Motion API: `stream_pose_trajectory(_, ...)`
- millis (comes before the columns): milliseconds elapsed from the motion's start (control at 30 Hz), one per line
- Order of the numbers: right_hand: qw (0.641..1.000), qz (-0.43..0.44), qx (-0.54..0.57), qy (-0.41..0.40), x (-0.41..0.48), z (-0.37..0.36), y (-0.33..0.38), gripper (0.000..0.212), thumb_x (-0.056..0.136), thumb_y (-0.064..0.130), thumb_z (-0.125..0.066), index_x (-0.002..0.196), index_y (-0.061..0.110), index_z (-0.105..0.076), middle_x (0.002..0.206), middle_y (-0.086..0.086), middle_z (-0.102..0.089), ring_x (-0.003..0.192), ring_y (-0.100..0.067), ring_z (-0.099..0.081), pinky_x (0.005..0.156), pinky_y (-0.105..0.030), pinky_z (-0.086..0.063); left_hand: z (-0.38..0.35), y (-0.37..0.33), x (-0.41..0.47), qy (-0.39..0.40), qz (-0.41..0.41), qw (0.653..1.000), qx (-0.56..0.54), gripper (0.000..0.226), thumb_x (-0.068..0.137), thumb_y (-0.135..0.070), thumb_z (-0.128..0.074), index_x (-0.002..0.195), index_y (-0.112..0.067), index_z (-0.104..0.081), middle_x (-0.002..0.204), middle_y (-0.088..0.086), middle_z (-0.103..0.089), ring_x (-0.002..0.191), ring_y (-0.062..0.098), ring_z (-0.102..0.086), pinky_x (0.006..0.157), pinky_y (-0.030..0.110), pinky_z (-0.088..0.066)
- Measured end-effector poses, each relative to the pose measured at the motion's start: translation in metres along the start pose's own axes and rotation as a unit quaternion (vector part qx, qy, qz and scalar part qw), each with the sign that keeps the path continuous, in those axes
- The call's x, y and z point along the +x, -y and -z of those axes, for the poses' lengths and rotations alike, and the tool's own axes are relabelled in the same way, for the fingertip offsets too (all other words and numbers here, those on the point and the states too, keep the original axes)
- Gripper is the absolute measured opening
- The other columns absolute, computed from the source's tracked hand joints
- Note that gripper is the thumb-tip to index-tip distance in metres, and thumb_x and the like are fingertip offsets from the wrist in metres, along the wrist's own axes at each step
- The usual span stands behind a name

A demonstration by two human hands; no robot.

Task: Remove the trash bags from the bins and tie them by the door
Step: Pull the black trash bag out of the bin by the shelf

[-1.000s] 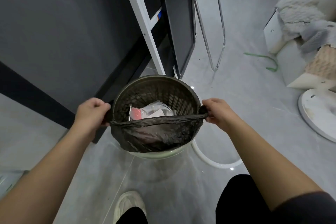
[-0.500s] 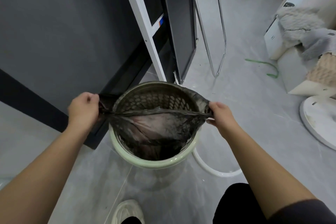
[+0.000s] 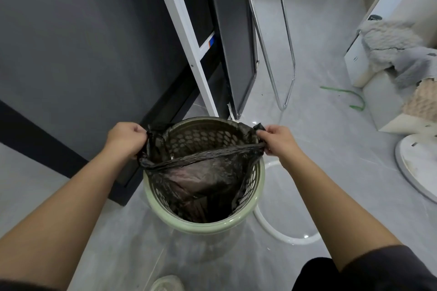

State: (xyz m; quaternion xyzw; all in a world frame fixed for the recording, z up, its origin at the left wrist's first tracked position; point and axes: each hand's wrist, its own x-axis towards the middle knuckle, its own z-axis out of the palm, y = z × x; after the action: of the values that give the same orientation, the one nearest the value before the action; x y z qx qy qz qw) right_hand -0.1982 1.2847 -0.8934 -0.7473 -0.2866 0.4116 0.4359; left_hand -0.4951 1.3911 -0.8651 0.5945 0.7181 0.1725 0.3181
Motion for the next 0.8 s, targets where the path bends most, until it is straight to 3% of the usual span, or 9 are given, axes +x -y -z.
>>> stream_pose_trajectory(67,0.998,0.04,0.01,-0.045,0.0,0.001,0.01,0.023,0.091,0.006,-0.052,0.069,0.013,-0.055,0.056,-0.005,-0.049,0.045,-0.016,-0.042,0.04,-0.02,-0.034,0.004,-0.007,0.003,-0.085,-0.016,0.995,-0.042,0.022,0.093,-0.021,-0.048,0.09,-0.009,-0.066,0.1,0.013,-0.067,0.088,0.031,-0.06,0.079,0.035,-0.047)
stream_pose_trajectory(133,0.994,0.07,0.051,-0.069,-0.003,0.005,0.017,0.02,0.09,0.005,-0.049,0.075,0.014,-0.058,0.058,-0.003,-0.053,0.045,-0.013,-0.045,0.04,-0.019,-0.037,0.005,-0.012,0.001,-0.124,-0.035,0.989,-0.072,0.031,0.095,-0.029,-0.04,0.093,-0.007,-0.061,0.1,0.013,-0.063,0.096,0.031,-0.056,0.08,0.036,-0.041)
stream_pose_trajectory(267,0.997,0.062,-0.019,-0.05,-0.003,0.004,0.011,0.015,0.085,0.016,-0.049,0.072,0.013,-0.058,0.062,-0.005,-0.053,0.057,-0.02,-0.05,0.053,-0.026,-0.043,-0.001,-0.015,-0.002,0.007,-0.016,0.993,0.113,0.057,0.082,-0.07,-0.043,0.096,-0.015,-0.053,0.092,0.003,-0.055,0.091,0.028,-0.052,0.076,0.035,-0.042)
stream_pose_trajectory(333,0.997,0.039,-0.058,-0.03,0.0,0.001,0.012,0.014,0.082,0.025,-0.051,0.074,0.014,-0.055,0.066,-0.006,-0.052,0.062,-0.021,-0.051,0.058,-0.031,-0.044,-0.004,-0.019,0.002,0.021,-0.035,0.986,0.164,0.046,0.083,-0.057,-0.054,0.098,-0.014,-0.06,0.089,0.004,-0.061,0.089,0.028,-0.056,0.074,0.035,-0.048)
stream_pose_trajectory(400,0.996,0.031,-0.079,-0.022,0.005,-0.004,0.018,0.017,0.083,0.027,-0.055,0.075,0.013,-0.052,0.067,-0.007,-0.052,0.063,-0.022,-0.052,0.059,-0.031,-0.045,-0.006,-0.024,0.006,-0.031,-0.076,0.984,0.156,0.025,0.089,-0.039,-0.054,0.093,-0.017,-0.065,0.09,0.008,-0.065,0.089,0.032,-0.058,0.071,0.034,-0.047)
stream_pose_trajectory(467,0.992,0.062,-0.09,-0.056,0.011,-0.005,0.021,0.015,0.085,0.023,-0.056,0.074,0.012,-0.054,0.068,-0.008,-0.055,0.067,-0.023,-0.054,0.064,-0.034,-0.045,-0.005,-0.027,0.001,-0.112,-0.121,0.98,0.11,0.021,0.093,-0.032,-0.049,0.091,-0.018,-0.063,0.09,0.009,-0.065,0.091,0.034,-0.057,0.069,0.034,-0.043)
stream_pose_trajectory(567,0.984,0.121,-0.012,-0.131,0.006,0.002,0.019,0.015,0.088,0.014,-0.05,0.084,0.019,-0.063,0.081,-0.003,-0.065,0.077,-0.019,-0.06,0.074,-0.032,-0.048,0.002,-0.021,-0.014,-0.21,-0.154,0.965,-0.015,0.025,0.097,-0.027,-0.041,0.098,-0.014,-0.063,0.083,0.002,-0.058,0.083,0.025,-0.052,0.069,0.031,-0.037)
stream_pose_trajectory(700,0.977,0.12,0.124,-0.128,-0.013,0.017,0.008,0.034,0.087,0.001,-0.043,0.077,0.025,-0.066,0.07,0.002,-0.058,0.053,-0.006,-0.049,0.05,-0.02,-0.04,0.014,-0.006,-0.027,-0.247,-0.15,0.951,-0.112,0.026,0.097,-0.022,-0.038,0.095,-0.015,-0.063,0.088,-0.003,-0.059,0.084,0.014,-0.051,0.07,0.024,-0.032)
stream_pose_trajectory(800,0.979,0.116,0.141,-0.091,-0.019,0.016,0.017,0.037,0.089,-0.001,-0.042,0.075,0.024,-0.065,0.074,-0.002,-0.058,0.058,-0.011,-0.05,0.05,-0.021,-0.041,0.02,-0.011,-0.03,-0.196,-0.139,0.965,-0.11,0.022,0.096,-0.022,-0.043,0.092,-0.013,-0.063,0.089,-0.002,-0.059,0.088,0.014,-0.05,0.075,0.025,-0.032)
